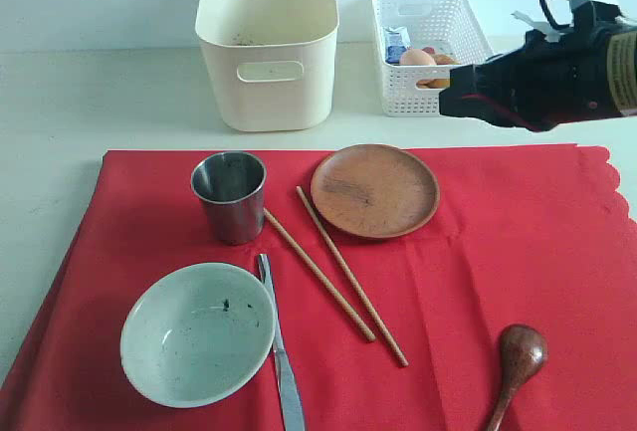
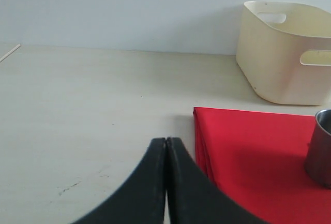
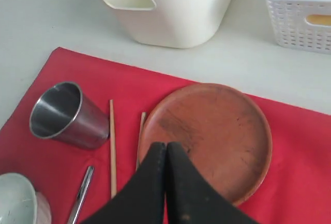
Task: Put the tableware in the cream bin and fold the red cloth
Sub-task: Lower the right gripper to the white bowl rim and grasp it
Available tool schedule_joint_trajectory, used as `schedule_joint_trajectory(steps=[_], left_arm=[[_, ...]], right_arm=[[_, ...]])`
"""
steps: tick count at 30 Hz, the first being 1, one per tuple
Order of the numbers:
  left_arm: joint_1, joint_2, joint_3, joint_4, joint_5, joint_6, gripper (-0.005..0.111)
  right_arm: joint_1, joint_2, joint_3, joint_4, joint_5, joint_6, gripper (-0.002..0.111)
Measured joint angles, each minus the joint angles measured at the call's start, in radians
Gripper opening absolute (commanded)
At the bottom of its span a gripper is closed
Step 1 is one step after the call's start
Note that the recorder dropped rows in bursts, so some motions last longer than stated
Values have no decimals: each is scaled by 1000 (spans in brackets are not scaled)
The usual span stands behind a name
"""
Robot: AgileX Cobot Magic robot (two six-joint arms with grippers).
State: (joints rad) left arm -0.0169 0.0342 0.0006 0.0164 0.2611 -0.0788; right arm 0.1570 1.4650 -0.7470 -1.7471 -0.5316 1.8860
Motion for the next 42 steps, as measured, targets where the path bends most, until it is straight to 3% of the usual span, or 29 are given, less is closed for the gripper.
schedule_joint_trajectory(steps=[8,19,25,31,39,42], left_arm=[[0,0,0,0,0,0,1],[0,0,0,0,0,0,1],[0,0,0,0,0,0,1],[0,0,0,0,0,0,1],[0,0,0,0,0,0,1],[0,0,0,0,0,0,1]], right_arm=[[37,-74,97,0,-116,-52,0],[357,62,96,0,-130,-73,0],[477,186,-13,0,-170,-65,0],[485,209,-98,8,-172,-63,0],[485,210,-100,161,-157,-61,0],[485,234,-104,149,-135,-39,7]])
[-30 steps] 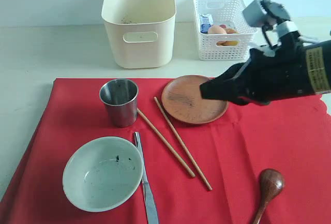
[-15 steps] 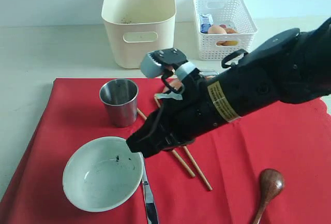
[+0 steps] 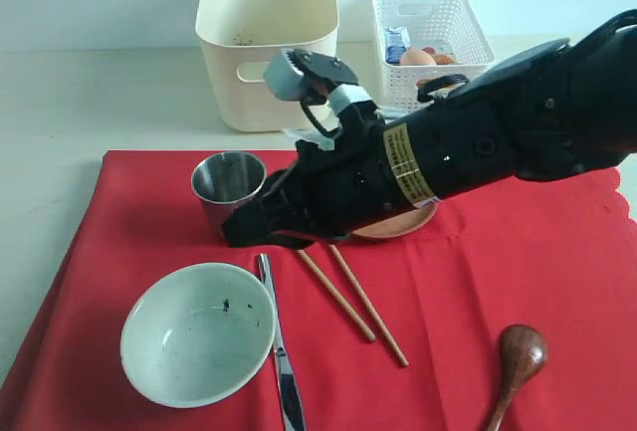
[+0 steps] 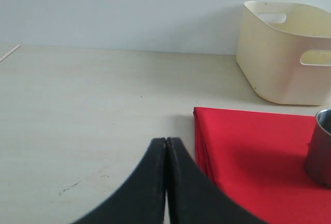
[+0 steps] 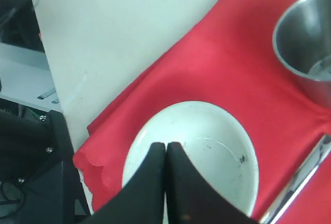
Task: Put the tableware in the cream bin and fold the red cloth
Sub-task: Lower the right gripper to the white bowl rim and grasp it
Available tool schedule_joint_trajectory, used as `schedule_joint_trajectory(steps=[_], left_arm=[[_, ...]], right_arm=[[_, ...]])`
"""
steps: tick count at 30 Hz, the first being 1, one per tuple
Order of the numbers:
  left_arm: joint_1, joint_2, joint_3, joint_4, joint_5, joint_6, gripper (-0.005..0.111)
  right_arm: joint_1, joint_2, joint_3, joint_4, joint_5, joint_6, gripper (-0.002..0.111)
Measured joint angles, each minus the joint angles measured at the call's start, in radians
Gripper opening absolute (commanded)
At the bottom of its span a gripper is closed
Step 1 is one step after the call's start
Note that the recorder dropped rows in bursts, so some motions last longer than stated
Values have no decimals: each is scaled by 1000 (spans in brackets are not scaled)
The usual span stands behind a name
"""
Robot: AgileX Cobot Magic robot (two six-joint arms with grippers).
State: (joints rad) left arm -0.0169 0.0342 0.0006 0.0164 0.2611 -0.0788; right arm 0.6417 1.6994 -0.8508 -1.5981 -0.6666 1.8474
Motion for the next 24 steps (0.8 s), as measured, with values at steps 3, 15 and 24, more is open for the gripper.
schedule_joint_trajectory(steps=[3,15,24], left_arm=[[0,0,0,0,0,0,1],[0,0,0,0,0,0,1],[0,0,0,0,0,0,1]], right_arm=[[0,49,-31,-75,13,132,23],[0,188,-139,-136,-23,242,64],[0,306,-140,-145,-109,227,64]])
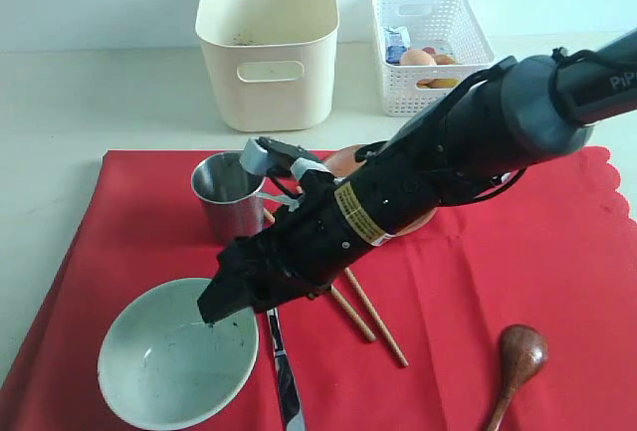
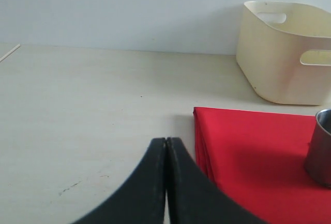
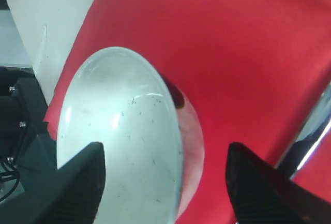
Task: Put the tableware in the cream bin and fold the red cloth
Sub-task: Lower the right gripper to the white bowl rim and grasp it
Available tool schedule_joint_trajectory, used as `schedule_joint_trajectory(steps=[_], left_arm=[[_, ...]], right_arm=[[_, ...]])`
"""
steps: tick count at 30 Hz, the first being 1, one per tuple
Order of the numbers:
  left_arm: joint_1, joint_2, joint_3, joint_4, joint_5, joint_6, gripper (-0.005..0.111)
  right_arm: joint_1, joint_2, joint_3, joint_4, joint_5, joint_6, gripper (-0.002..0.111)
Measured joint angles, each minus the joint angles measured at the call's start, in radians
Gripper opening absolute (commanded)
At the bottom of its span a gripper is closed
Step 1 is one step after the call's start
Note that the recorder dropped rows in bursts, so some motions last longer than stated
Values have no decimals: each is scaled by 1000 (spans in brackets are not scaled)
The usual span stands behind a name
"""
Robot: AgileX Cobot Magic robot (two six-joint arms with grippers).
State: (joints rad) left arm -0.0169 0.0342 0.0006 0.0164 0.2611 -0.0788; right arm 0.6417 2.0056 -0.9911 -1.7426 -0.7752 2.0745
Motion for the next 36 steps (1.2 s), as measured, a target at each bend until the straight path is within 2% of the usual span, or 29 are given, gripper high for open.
schedule_joint_trajectory(steps=[5,11,20,22,31,36], left_arm=[[0,0,0,0,0,0,1],[0,0,0,0,0,0,1],[0,0,0,0,0,0,1],[0,0,0,0,0,0,1],[0,0,0,0,0,0,1],[0,0,0,0,0,0,1]], right_arm=[[0,2,0,0,-4,-21,62],[0,2,0,0,-10,-56,47],[0,33,0,0,-12,-65,45],[0,36,0,0,-12,-60,40],[0,36,0,-5,-12,-50,0],[0,30,0,-8,-17,-45,0]])
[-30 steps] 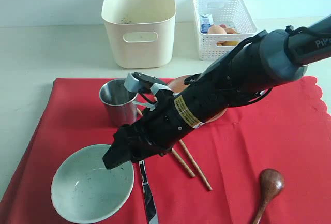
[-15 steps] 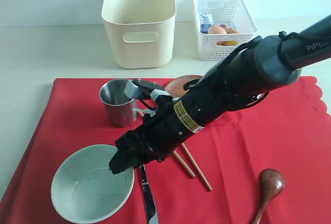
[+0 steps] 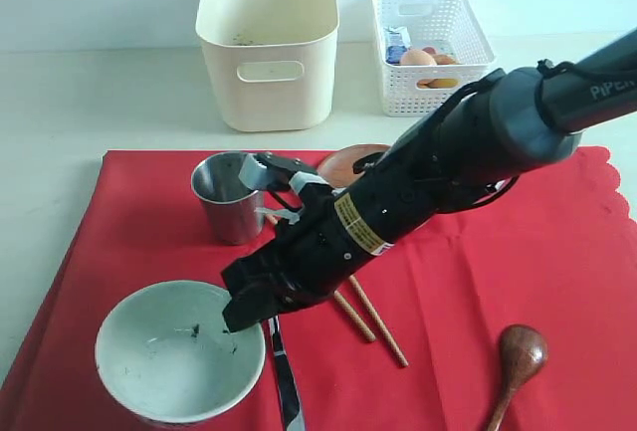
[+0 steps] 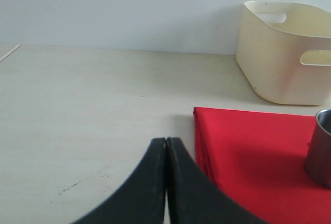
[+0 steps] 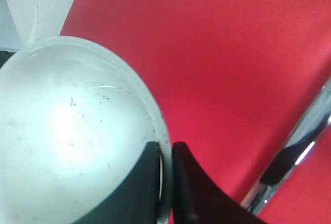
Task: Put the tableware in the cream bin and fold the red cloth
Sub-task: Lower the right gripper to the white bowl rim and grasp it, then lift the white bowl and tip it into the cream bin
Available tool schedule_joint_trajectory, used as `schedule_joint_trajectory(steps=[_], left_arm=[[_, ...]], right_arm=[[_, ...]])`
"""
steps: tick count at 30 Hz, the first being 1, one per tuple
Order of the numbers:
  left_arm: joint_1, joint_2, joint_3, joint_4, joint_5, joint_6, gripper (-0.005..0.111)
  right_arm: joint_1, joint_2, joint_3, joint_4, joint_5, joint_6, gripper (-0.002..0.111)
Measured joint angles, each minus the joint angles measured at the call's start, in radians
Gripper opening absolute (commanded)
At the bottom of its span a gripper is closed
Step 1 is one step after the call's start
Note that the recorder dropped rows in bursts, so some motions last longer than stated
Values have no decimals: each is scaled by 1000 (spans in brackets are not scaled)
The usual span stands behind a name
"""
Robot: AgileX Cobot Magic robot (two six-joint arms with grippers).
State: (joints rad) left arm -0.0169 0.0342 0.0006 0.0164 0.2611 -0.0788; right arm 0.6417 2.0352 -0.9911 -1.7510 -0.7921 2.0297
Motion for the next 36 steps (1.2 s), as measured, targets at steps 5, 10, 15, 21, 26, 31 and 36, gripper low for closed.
schedule_joint_trajectory(steps=[5,10,15,21,26,31,36], left_arm=[[0,0,0,0,0,0,1],[0,0,0,0,0,0,1],[0,0,0,0,0,0,1],[0,0,0,0,0,0,1],[0,0,0,0,0,0,1],[0,0,0,0,0,0,1],[0,0,0,0,0,0,1]], right_arm=[[-2,-58,-17,-5,-24,0,0],[-45,-118,-138,-5,-93,24,0],[-93,-133,-277,-5,-106,31,0],[-103,-133,-397,-5,19,33,0],[-118,-126,-469,-5,199,56,0],[-158,-86,-522,-5,328,79,0],[-210,-24,-545,92,408,83,0]])
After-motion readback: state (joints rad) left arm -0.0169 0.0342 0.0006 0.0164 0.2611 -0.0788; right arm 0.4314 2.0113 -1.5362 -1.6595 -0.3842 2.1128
